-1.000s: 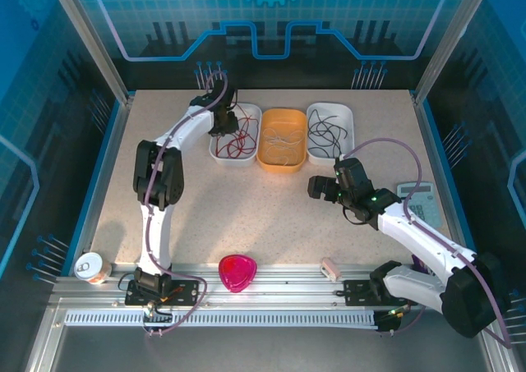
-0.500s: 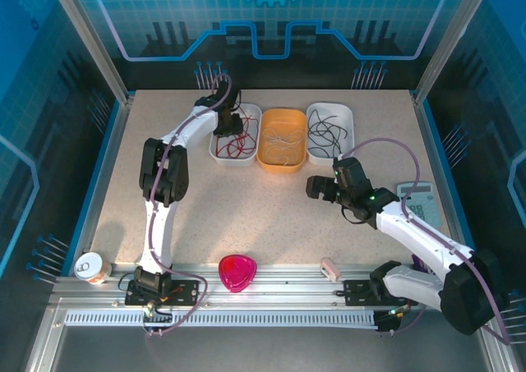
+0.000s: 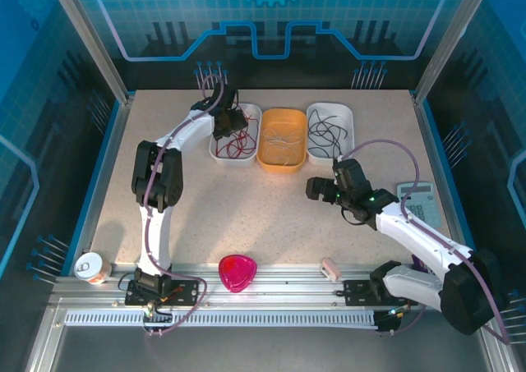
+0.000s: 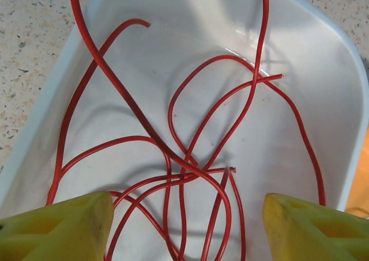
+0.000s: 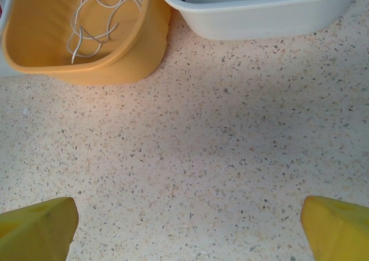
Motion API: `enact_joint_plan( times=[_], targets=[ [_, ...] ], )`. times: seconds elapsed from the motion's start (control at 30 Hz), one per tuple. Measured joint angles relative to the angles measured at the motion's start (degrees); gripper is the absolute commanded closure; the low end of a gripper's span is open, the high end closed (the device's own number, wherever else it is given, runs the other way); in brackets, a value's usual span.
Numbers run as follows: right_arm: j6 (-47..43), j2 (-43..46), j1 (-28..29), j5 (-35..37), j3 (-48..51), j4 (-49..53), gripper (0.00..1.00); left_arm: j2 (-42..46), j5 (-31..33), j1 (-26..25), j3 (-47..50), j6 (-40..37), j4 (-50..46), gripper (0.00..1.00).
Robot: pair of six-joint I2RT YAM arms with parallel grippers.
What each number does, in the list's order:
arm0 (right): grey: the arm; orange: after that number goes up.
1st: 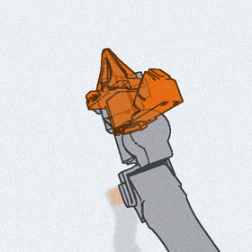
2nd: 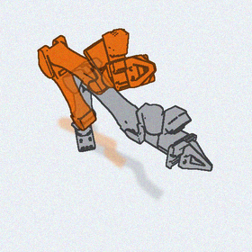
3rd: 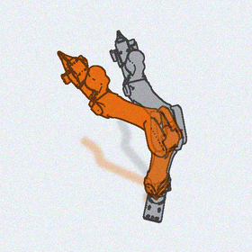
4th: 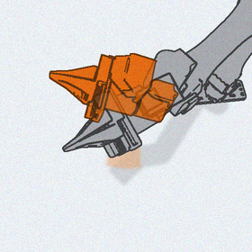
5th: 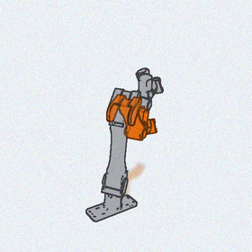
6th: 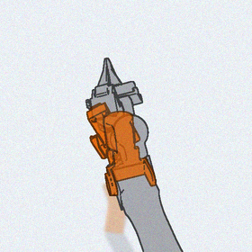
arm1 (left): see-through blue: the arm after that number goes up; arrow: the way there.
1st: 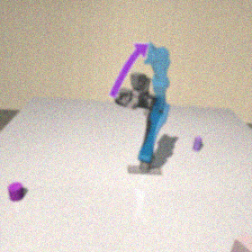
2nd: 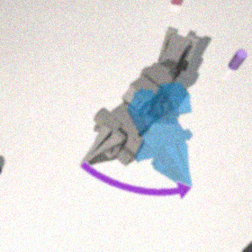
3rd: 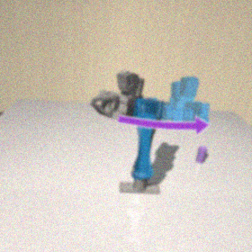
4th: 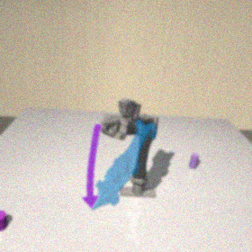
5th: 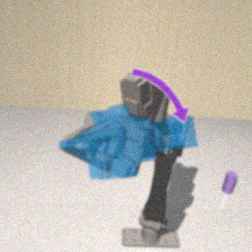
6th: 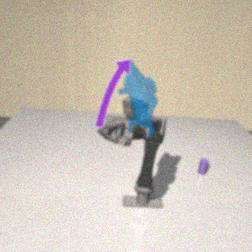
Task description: Untangle the cables
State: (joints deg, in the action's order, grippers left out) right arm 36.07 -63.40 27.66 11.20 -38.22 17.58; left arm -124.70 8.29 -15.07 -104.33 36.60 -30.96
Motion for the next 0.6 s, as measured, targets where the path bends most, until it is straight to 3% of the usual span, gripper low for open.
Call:
enact_joint_plan(
  times=[0.27,0.53,0.6],
  targets=[
    [0.2,0.0,0.0,-0.3,0.4,-0.3,0.0,-3.3,0.1,0.0,-5.4,2.5,0.0,0.39],
    [0.3,0.0,0.0,-0.3,0.9,-0.3,0.0,-5.8,1.5,0.0,-7.0,2.8,-1.8,0.33],
    [0.4,0.0,0.0,-0.3,0.9,-0.5,0.0,-5.8,1.9,0.0,-7.0,2.9,-2.1,0.38]
  ],
)
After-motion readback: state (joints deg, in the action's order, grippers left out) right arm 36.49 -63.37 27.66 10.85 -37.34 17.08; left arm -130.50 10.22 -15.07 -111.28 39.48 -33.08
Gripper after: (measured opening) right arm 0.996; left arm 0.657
